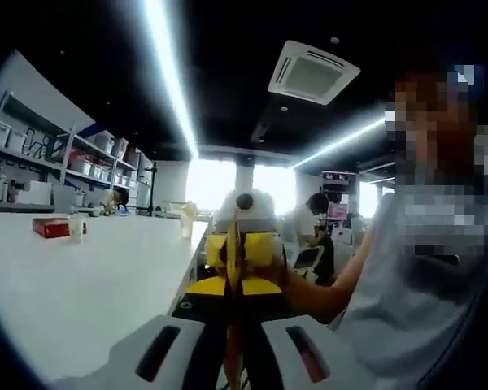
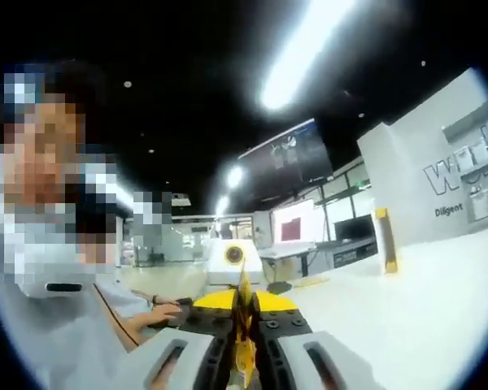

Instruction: Tear open the coffee pouch, take out the coffee, and pour the coffee from the pouch into the cup

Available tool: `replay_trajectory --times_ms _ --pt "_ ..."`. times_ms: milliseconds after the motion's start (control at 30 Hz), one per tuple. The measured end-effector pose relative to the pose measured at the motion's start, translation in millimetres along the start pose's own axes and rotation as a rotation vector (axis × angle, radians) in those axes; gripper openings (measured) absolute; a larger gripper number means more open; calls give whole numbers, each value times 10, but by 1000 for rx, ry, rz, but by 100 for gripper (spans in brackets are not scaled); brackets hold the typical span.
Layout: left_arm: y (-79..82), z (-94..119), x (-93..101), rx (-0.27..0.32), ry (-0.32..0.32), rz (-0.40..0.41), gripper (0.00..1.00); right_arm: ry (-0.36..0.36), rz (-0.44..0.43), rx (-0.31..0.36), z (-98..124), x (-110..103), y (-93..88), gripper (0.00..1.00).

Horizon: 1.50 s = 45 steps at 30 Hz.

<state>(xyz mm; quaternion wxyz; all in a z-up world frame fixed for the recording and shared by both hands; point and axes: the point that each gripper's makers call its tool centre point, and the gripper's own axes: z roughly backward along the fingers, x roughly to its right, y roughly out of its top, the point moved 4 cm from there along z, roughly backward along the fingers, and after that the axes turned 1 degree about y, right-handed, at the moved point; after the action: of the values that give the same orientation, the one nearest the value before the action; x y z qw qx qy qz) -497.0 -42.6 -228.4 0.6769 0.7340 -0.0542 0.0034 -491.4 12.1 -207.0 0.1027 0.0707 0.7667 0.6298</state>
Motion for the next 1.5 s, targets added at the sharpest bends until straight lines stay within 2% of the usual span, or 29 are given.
replay_trajectory --times_ms 67,133,200,300,433,500,567,733,800,867,1033,1133,1233,1333,1500 --pt "3 -9 14 12 -17 -6 7 -4 -20 -2 8 0 7 6" --pt "5 -6 -10 24 1 -80 10 -15 -15 -2 4 7 11 5" --pt "-31 7 7 -3 -8 -72 12 -18 -14 -9 9 16 11 5" --pt "-64 21 -6 -34 2 -89 11 -23 -20 -6 30 30 29 5" --pt "-49 34 -47 -24 28 -98 7 -21 -20 9 27 28 45 5" --pt "-46 33 -30 -33 17 -45 5 -4 -7 14 28 18 47 7" --pt "-34 28 -52 -28 33 -48 5 -8 19 21 35 21 57 9" --pt "-17 17 -55 -12 31 -21 5 -9 10 30 48 37 67 8" --pt "-28 4 -45 -9 13 -17 7 -17 -13 24 60 53 66 5" --pt "-31 -16 -32 19 -9 -56 10 -22 -34 22 75 72 80 4" --pt "-94 -32 -29 -16 -2 -75 13 -32 -33 36 110 82 84 4" --pt "-109 -23 -28 -19 -9 -55 10 -22 -29 36 101 57 91 5" --pt "-94 3 -46 -18 14 -68 7 -6 23 40 70 23 89 9" --pt "-83 21 -77 -26 34 -43 6 -11 27 44 59 41 80 11" --pt "-89 11 -85 -19 30 -35 7 -19 10 53 74 83 71 6"
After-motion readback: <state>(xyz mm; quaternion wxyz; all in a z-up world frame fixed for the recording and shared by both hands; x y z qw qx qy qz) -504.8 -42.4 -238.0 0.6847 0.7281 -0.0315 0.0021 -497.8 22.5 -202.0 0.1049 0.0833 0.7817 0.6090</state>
